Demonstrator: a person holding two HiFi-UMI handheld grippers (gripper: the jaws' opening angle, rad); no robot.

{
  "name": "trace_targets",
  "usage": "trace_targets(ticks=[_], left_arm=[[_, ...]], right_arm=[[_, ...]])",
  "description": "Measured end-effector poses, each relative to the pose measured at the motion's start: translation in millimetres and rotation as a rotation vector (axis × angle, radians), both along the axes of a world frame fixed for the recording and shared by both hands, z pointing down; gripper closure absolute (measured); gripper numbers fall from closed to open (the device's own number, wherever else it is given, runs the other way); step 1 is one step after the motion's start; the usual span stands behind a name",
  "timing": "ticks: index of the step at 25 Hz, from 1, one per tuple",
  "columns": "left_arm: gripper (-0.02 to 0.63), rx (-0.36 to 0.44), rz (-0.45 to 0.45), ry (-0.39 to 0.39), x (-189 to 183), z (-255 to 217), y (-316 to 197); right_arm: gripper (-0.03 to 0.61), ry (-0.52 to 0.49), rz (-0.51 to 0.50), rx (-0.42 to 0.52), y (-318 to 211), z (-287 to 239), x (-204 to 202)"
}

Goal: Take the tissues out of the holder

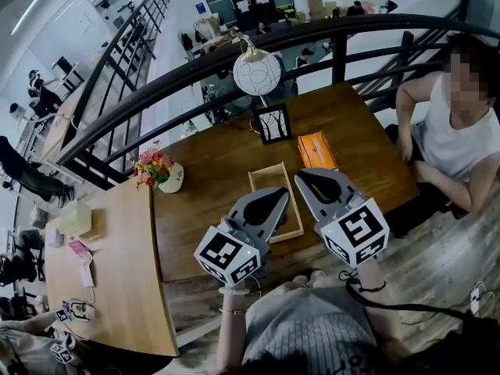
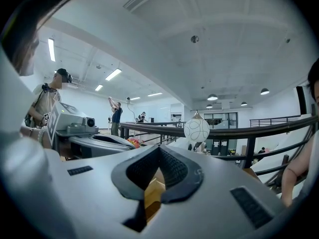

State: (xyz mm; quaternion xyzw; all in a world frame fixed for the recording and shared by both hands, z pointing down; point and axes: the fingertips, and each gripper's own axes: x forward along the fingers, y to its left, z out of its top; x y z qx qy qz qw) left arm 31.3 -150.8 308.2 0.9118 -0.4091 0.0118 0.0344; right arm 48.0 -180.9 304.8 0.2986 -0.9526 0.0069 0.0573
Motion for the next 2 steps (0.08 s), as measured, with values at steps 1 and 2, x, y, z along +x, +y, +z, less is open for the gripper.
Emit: trace_targets(ticks=[1,2], left_arm=[[0.606,0.001,-0.003,0.0,0.8,-0.6,0.2],[0.606,0.003,-0.005,0.001,1.7,-1.3,0.5]], right_arm=[[0.566,0.006,0.001,-0.004,-0.4,1.3,0.8],[0.566,0.013,0.002,-0.008,-0.8,2.7,1.8]])
